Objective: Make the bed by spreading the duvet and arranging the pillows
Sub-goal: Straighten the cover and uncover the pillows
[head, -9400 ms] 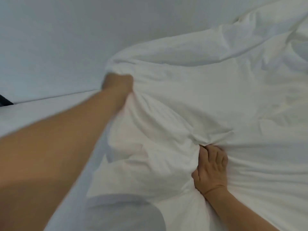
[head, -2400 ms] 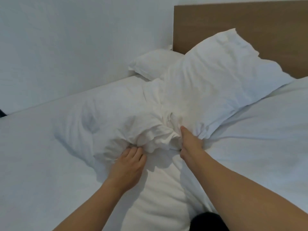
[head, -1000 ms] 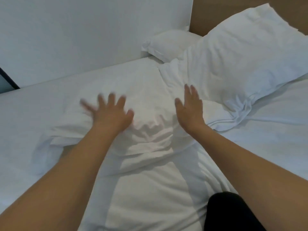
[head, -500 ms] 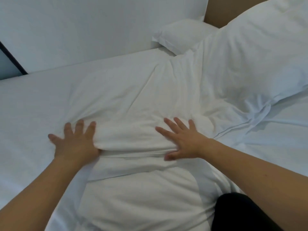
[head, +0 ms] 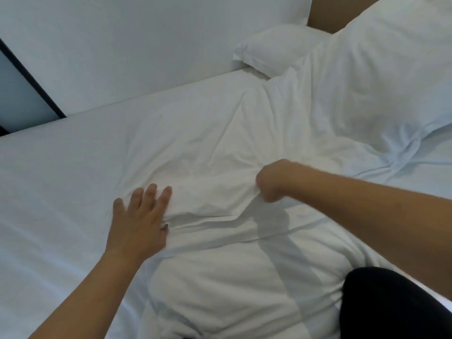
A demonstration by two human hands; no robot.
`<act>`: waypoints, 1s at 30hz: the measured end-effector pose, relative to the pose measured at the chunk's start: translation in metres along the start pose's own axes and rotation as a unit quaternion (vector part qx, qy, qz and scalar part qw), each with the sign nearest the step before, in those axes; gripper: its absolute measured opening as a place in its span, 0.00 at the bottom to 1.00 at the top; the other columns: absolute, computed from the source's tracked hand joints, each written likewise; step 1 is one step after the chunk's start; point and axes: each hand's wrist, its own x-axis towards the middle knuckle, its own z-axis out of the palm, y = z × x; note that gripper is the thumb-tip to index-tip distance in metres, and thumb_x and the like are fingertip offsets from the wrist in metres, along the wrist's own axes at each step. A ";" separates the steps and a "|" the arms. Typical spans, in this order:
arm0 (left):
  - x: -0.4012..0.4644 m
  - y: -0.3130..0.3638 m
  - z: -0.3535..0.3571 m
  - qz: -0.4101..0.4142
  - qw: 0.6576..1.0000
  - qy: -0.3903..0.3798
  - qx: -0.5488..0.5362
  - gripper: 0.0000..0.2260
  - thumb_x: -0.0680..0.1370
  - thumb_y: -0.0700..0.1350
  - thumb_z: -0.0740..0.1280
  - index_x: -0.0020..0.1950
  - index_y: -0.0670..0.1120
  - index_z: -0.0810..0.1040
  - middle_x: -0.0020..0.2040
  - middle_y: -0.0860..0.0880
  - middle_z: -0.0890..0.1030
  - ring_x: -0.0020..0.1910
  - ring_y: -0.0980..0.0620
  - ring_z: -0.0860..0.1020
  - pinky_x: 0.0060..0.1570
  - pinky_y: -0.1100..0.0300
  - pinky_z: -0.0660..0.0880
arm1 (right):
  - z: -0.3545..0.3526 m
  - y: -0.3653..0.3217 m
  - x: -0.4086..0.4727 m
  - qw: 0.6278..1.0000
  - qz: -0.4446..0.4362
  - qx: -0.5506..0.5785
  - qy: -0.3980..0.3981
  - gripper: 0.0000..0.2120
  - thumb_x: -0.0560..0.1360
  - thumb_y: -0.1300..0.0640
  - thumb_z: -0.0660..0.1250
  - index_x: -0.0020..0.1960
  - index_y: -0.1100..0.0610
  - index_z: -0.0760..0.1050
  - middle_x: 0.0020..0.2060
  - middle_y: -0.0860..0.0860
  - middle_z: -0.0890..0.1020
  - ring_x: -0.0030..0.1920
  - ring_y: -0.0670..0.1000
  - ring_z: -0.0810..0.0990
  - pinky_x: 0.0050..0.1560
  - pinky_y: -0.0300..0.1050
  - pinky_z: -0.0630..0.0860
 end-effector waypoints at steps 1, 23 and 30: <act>-0.002 -0.003 0.000 -0.014 1.000 0.011 -0.001 0.37 0.64 0.56 0.71 0.70 0.44 0.71 0.62 0.38 0.73 0.55 0.36 0.73 0.44 0.41 0.70 | 0.011 -0.013 0.003 0.999 -0.019 0.010 0.044 0.21 0.75 0.48 0.63 0.64 0.57 0.73 0.61 0.55 0.75 0.59 0.57 0.77 0.52 0.48 0.73; 0.075 0.059 -0.082 0.005 0.986 -0.126 -0.111 0.27 0.78 0.65 0.46 0.76 0.59 0.53 0.79 0.54 0.46 0.77 0.47 0.44 0.67 0.28 0.41 | 0.077 0.045 0.038 0.931 0.116 0.270 0.217 0.25 0.79 0.39 0.48 0.73 0.46 0.62 0.72 0.53 0.64 0.73 0.54 0.61 0.74 0.55 0.51; 0.059 0.118 0.047 -0.078 0.980 -0.082 -0.166 0.32 0.77 0.67 0.42 0.79 0.56 0.51 0.79 0.50 0.54 0.78 0.44 0.49 0.64 0.24 0.42 | 0.154 0.024 0.052 0.931 0.145 0.223 0.248 0.30 0.78 0.37 0.32 0.78 0.45 0.38 0.79 0.53 0.44 0.78 0.52 0.39 0.75 0.55 0.35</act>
